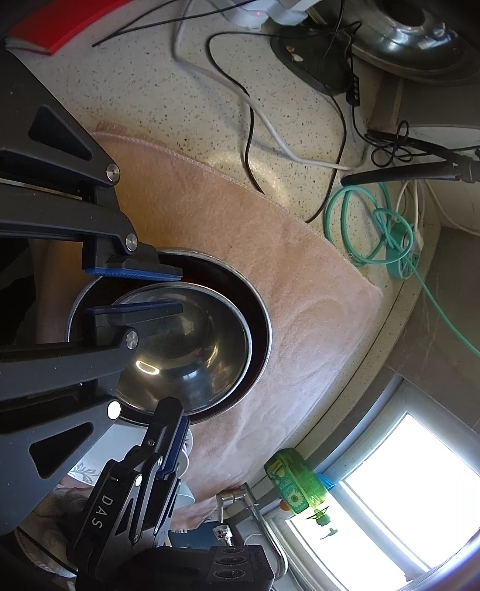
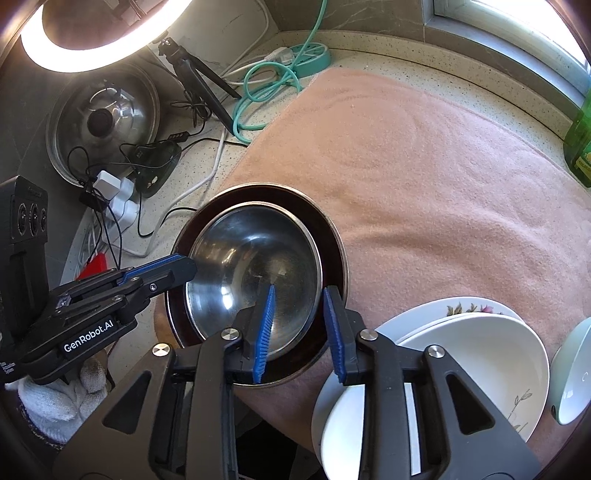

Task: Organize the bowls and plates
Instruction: 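Open both grippers and withdraw from the nested steel bowls, then move both grippers to the pale blue ceramic bowl on the towel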

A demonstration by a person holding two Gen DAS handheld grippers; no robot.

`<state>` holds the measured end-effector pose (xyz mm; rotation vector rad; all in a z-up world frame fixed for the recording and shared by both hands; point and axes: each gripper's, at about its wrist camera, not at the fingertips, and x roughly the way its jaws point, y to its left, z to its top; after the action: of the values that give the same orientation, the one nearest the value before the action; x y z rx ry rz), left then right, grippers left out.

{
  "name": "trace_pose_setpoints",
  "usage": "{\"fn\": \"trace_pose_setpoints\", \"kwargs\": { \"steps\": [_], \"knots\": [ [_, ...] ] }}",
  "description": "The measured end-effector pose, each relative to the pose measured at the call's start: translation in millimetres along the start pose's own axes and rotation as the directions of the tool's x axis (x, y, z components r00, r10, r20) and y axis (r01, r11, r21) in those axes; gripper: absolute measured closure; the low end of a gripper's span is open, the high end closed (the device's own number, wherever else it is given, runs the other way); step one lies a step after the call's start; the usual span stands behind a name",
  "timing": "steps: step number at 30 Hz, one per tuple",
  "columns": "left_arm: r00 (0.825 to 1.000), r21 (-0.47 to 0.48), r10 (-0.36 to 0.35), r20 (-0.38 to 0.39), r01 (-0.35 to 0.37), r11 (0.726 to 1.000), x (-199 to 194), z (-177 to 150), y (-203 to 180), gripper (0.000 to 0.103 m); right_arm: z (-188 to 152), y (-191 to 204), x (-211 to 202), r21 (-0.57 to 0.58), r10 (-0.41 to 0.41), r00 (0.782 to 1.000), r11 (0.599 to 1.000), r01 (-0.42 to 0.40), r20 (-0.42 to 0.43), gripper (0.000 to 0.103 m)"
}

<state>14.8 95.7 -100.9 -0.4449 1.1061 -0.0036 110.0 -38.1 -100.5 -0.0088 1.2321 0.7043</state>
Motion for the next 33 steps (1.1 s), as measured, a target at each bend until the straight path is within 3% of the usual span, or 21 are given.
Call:
{"fn": "trace_pose_setpoints", "kwargs": {
  "steps": [1, 9, 11, 13, 15, 18, 33],
  "knots": [
    [1.000, 0.001, -0.001, 0.001, 0.001, 1.000, -0.6, 0.6, -0.3, 0.094, 0.7, 0.8, -2.1, 0.001, 0.006, 1.000, 1.000, -0.006, 0.008, 0.060],
    [1.000, 0.007, -0.010, 0.015, 0.010, 1.000, -4.6, 3.5, -5.3, 0.092, 2.6, 2.9, -18.2, -0.009, 0.018, 0.999, 1.000, -0.018, 0.052, 0.058],
    [1.000, 0.010, -0.013, 0.021, 0.013, 1.000, -6.6, 3.8, -7.3, 0.092, 2.5, 1.6, -22.8, -0.007, 0.023, 0.998, 1.000, -0.023, 0.063, 0.053],
    [1.000, 0.017, -0.012, 0.026, 0.012, 1.000, -8.4, 4.7, -10.1, 0.091, 2.3, 0.1, -29.4, -0.006, 0.027, 0.996, 1.000, -0.027, 0.080, 0.036],
    [0.999, 0.018, -0.012, 0.031, 0.011, 1.000, -10.5, 6.1, -11.7, 0.063, 1.9, -2.3, -36.9, -0.001, 0.029, 0.994, 1.000, -0.029, 0.105, 0.026],
    [0.998, 0.024, -0.015, 0.055, 0.013, 1.000, -15.7, 8.2, -14.6, 0.056, 1.7, -8.4, -48.0, 0.007, 0.017, 0.991, 1.000, -0.018, 0.134, 0.017],
    [0.995, 0.077, -0.052, 0.089, 0.046, 0.996, -22.5, 19.5, -48.7, 0.056, -6.2, -68.3, -99.1, 0.123, -0.063, 0.974, 0.992, 0.036, 0.219, 0.015]
  ]
}}
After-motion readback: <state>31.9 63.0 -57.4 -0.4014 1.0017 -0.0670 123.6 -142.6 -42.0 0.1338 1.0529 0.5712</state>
